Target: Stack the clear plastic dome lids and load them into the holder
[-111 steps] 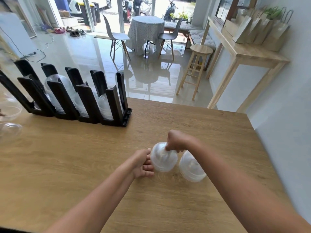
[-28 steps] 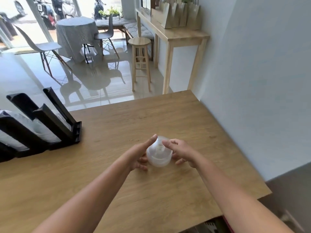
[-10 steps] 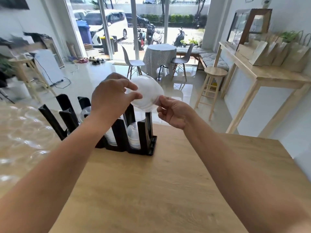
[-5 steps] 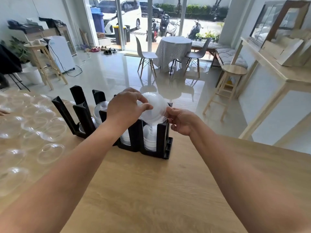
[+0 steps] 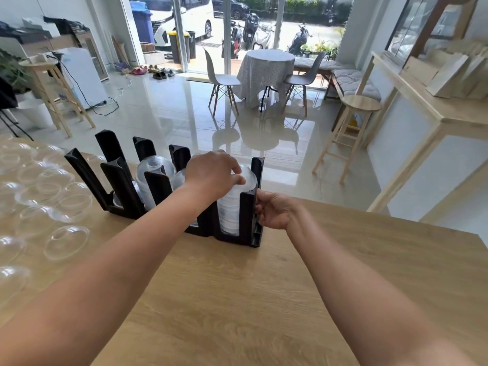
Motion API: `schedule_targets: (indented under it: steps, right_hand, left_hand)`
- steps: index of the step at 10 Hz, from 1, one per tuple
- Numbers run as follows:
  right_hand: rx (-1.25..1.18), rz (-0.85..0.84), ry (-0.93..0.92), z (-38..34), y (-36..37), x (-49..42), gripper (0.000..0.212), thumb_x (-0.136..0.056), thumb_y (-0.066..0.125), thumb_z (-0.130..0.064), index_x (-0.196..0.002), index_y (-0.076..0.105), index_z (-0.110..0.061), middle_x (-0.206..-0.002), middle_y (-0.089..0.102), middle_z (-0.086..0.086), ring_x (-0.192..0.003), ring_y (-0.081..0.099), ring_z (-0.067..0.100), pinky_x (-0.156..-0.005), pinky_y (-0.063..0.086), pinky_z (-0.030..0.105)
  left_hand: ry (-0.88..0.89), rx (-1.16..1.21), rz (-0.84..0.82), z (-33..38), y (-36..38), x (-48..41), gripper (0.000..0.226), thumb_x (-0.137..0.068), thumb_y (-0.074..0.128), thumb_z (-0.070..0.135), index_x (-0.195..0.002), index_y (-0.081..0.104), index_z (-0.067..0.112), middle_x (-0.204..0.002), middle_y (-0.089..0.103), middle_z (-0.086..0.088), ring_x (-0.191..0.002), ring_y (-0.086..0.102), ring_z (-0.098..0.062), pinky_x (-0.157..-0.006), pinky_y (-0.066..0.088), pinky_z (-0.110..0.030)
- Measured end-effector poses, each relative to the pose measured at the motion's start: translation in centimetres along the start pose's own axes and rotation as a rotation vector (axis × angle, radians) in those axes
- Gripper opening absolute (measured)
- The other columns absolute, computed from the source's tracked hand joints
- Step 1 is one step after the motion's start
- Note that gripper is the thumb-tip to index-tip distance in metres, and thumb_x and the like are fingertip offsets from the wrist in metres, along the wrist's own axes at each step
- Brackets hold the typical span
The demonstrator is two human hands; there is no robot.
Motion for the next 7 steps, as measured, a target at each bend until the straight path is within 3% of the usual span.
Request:
schedule_targets:
  steps: [2, 4, 5, 7]
  right_hand:
    - [-0.017, 0.093, 0.051, 0.7, -0.5, -0.8, 0.02, -0.095, 0.057, -0.023, -0.075, 0.058, -0.02, -0.058, 0.054, -0.007, -0.053, 0.043, 0.006, -0.054, 0.029, 0.021]
    - [-0.005, 0.243, 0.03, 1.3, -1.2, -1.0, 0.005, -0.09, 0.066, -0.019, -0.086, 0.064, -0.017, -0.072, 0.061, -0.002, -0.049, 0.055, 0.006, -0.05, 0.038, 0.016]
    - [0.022, 0.271, 0.009, 1.5, -1.2, -1.0, 0.005, -0.089, 0.066, -0.016, -0.085, 0.065, -0.015, -0.066, 0.062, -0.001, -0.042, 0.054, 0.006, -0.045, 0.04, 0.016]
    - [0.071, 0.315, -0.052, 1.2, -1.4, -0.7, 0.003, -0.089, 0.063, -0.013, -0.09, 0.066, -0.012, -0.066, 0.064, 0.001, -0.045, 0.055, 0.008, -0.045, 0.042, 0.019]
  left_hand:
    - [0.004, -0.047, -0.022, 0.3, 1.3, -0.1, 0.032, -0.078, 0.065, 0.06, -0.101, 0.072, 0.038, -0.115, 0.063, 0.009, -0.102, 0.059, -0.013, -0.083, 0.035, -0.031]
    - [0.009, -0.058, -0.017, 0.4, 1.9, 0.1, 0.026, -0.077, 0.067, 0.058, -0.093, 0.071, 0.038, -0.112, 0.064, 0.011, -0.098, 0.061, -0.013, -0.081, 0.039, -0.032]
    - [0.012, -0.072, -0.016, 0.4, 2.1, 0.4, 0.021, -0.079, 0.065, 0.056, -0.091, 0.07, 0.039, -0.109, 0.063, 0.012, -0.096, 0.062, -0.012, -0.081, 0.038, -0.032]
    - [-0.029, -0.059, -0.025, 0.1, 2.0, 1.0, 0.023, -0.082, 0.063, 0.056, -0.095, 0.069, 0.038, -0.114, 0.063, 0.009, -0.102, 0.06, -0.014, -0.09, 0.038, -0.036]
Point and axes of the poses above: each hand's wrist, its own x-axis away from the middle knuckle, its own y-axis out of the palm, z = x × y, the point moved 5 cm from there along -x, towards the middle knuckle
